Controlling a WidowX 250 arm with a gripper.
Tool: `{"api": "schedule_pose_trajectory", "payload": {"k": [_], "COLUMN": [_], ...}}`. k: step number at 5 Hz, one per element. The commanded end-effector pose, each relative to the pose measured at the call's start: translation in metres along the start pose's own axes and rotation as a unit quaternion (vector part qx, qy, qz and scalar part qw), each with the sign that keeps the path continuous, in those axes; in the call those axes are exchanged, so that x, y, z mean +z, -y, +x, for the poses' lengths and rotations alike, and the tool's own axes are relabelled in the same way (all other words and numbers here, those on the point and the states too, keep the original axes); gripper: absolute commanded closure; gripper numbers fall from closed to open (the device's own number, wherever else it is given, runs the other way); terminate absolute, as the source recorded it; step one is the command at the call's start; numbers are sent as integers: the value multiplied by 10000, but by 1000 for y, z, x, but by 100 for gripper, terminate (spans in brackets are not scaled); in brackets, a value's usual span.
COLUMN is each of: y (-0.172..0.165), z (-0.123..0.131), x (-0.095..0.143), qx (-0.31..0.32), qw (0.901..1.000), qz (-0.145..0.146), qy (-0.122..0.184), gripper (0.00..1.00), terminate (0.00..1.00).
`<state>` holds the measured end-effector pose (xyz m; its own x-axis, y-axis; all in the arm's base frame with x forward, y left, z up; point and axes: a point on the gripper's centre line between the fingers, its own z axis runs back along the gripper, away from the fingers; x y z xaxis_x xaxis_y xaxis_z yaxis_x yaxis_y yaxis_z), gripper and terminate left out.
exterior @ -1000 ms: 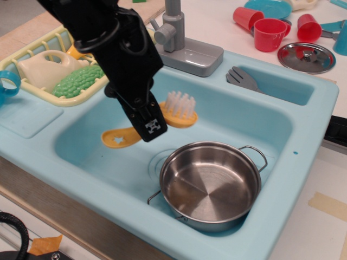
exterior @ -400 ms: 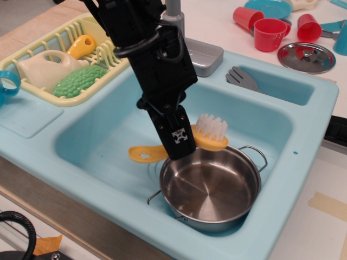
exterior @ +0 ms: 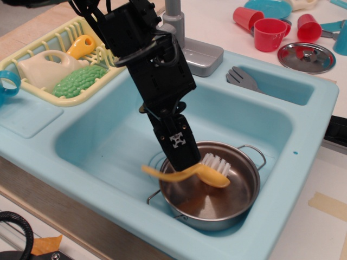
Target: Put brush into pot or pan
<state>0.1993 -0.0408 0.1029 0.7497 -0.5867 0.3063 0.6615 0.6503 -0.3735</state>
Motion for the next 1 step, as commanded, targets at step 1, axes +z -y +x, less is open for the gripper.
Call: {"api": "schedule_pose_trajectory", "payload": {"k": [1], "y": [0], "z": [1], "x": [3], "qx": [-29], "qw": [10000], "qz": [36], "qy": [46], "gripper": [0], "terminate": [100]}}
